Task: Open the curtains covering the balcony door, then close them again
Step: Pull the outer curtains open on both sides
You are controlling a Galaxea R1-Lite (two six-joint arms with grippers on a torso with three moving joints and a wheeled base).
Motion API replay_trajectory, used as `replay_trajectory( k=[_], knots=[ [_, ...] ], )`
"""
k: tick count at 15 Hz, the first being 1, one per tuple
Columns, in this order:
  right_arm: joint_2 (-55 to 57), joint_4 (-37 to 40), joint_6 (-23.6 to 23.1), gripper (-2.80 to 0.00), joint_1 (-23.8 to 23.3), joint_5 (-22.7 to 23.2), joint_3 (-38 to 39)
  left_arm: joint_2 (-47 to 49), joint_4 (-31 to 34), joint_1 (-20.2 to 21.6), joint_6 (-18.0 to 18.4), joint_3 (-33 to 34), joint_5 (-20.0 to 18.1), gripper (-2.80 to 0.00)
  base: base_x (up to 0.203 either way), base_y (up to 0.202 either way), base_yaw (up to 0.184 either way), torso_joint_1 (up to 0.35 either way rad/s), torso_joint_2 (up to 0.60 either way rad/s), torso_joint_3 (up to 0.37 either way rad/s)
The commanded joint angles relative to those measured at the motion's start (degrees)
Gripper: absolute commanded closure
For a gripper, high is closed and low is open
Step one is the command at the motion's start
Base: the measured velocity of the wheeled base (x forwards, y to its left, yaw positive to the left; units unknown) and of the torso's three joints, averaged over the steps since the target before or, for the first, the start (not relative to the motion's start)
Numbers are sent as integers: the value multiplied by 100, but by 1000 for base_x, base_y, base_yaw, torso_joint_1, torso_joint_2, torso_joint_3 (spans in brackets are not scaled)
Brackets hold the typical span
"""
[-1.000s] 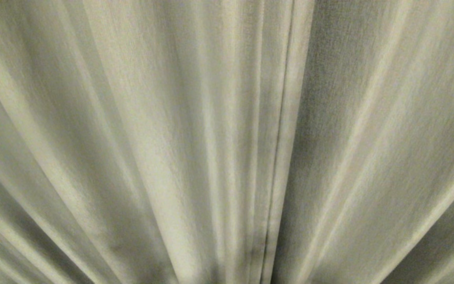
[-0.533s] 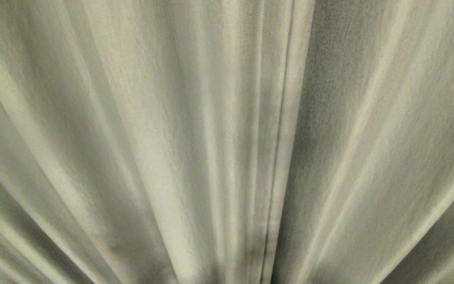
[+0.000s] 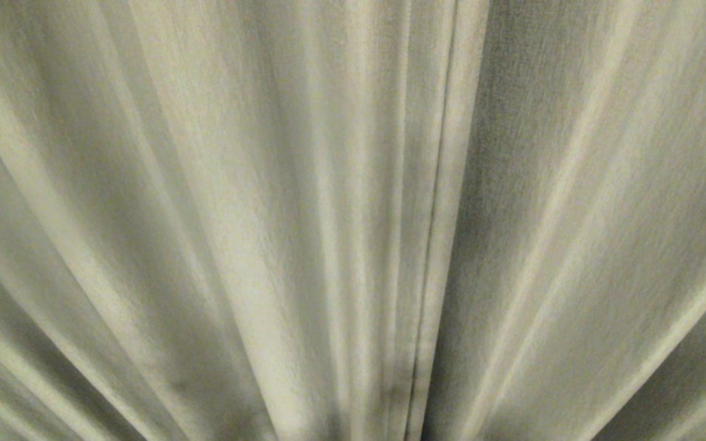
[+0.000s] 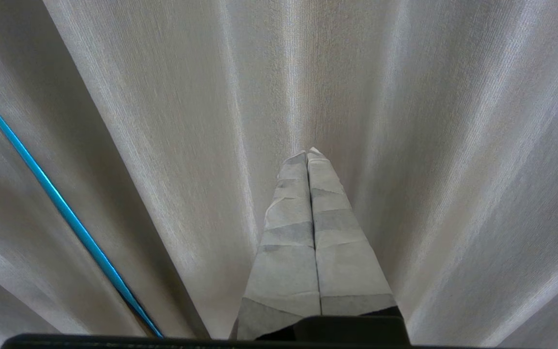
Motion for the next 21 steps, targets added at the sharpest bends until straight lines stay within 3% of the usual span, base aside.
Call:
replay_trajectory(
  k=[1, 11, 16, 21],
  knots=[
    [0, -3, 1, 0, 0, -2, 0, -2, -6, 0, 6, 0, -2, 0, 0, 0, 0, 0, 0, 0],
    [0, -3, 1, 0, 0, -2, 0, -2, -18, 5, -5, -19, 29, 0, 0, 0, 0, 0, 0, 0],
    [0, -3, 1, 0, 0, -2, 0, 263, 538, 2, -37, -1226, 135, 0, 0, 0, 0, 0, 0, 0],
    [0, -3, 1, 0, 0, -2, 0, 2194, 86, 6, -26, -2678, 553, 0, 0, 0, 0, 0, 0, 0]
  ],
)
